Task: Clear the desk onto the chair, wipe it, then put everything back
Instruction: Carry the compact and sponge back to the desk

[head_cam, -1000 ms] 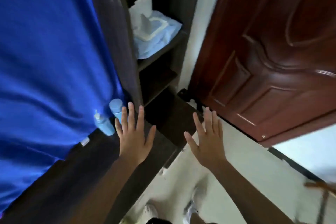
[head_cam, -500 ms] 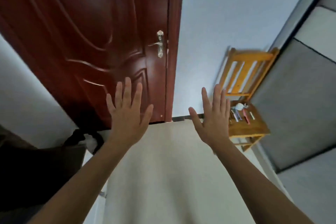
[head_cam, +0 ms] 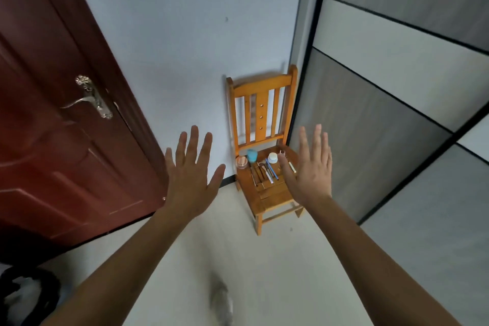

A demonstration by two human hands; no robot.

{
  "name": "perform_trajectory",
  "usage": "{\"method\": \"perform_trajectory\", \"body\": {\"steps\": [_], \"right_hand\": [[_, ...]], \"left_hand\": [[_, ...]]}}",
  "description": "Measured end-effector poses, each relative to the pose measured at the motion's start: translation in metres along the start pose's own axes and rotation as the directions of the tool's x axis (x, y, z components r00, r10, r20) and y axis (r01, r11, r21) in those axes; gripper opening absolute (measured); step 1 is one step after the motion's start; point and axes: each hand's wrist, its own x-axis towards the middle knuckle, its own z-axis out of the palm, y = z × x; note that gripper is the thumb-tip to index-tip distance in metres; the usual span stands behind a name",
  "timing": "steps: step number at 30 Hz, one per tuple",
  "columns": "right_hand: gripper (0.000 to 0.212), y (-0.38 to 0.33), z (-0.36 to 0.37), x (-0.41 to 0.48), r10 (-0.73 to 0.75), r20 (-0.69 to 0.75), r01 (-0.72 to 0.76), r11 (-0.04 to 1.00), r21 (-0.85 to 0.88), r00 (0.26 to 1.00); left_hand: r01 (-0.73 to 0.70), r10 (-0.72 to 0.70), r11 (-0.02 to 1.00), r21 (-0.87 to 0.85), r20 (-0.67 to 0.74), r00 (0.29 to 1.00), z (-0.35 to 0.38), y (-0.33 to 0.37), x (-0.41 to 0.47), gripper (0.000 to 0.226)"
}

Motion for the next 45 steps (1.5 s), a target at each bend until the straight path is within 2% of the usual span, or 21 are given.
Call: {"method": "perform_trajectory", "body": {"steps": [8,14,18,22,26,31,33,37,41,45], "right_hand": [[0.08,0.039,0.079,0.139,0.067,0.119,-0.066,0.998,-0.008,0.991],[0.081,0.047,0.124,0.242,0.048,0.147,-0.049,0.999,0.009,0.988],[0.076,0.052,0.154,0.283,0.037,0.201,-0.044,0.999,0.03,0.979],[0.074,0.069,0.191,0.319,-0.092,0.288,0.077,0.995,0.064,0.953],[0.073,0.081,0.228,0.35,-0.162,0.415,0.158,0.986,0.044,0.895],[0.049,0.097,0.28,0.384,-0.258,0.521,0.247,0.965,0.091,0.814],[0.046,0.105,0.306,0.389,-0.285,0.529,0.287,0.954,0.08,0.799],[0.029,0.127,0.365,0.384,-0.342,0.463,0.361,0.931,0.051,0.817],[0.044,0.157,0.453,0.364,-0.308,0.62,0.254,0.951,0.177,0.721],[0.069,0.189,0.526,0.341,-0.316,0.643,0.223,0.949,0.224,0.697]], "left_hand": [[0.08,-0.077,0.997,-0.021,0.125,0.989,0.101,-0.02,0.139,0.081],[0.094,-0.088,0.995,-0.025,0.179,0.98,0.151,-0.03,0.246,0.08],[0.161,-0.146,0.985,-0.059,0.195,0.97,0.182,-0.024,0.286,0.076],[0.245,-0.234,0.969,-0.013,0.26,0.937,0.218,-0.015,0.302,0.076],[0.352,-0.34,0.936,0.025,0.323,0.883,0.246,-0.012,0.309,0.073],[0.428,-0.399,0.904,-0.008,0.346,0.849,0.294,-0.024,0.32,0.075],[0.451,-0.42,0.893,-0.005,0.355,0.835,0.325,-0.035,0.323,0.075],[0.497,-0.451,0.868,-0.018,0.392,0.802,0.409,-0.056,0.317,0.071],[0.543,-0.479,0.839,-0.029,0.433,0.763,0.498,-0.073,0.296,0.07],[0.574,-0.472,0.815,-0.073,0.492,0.732,0.572,-0.089,0.276,0.079]]}}
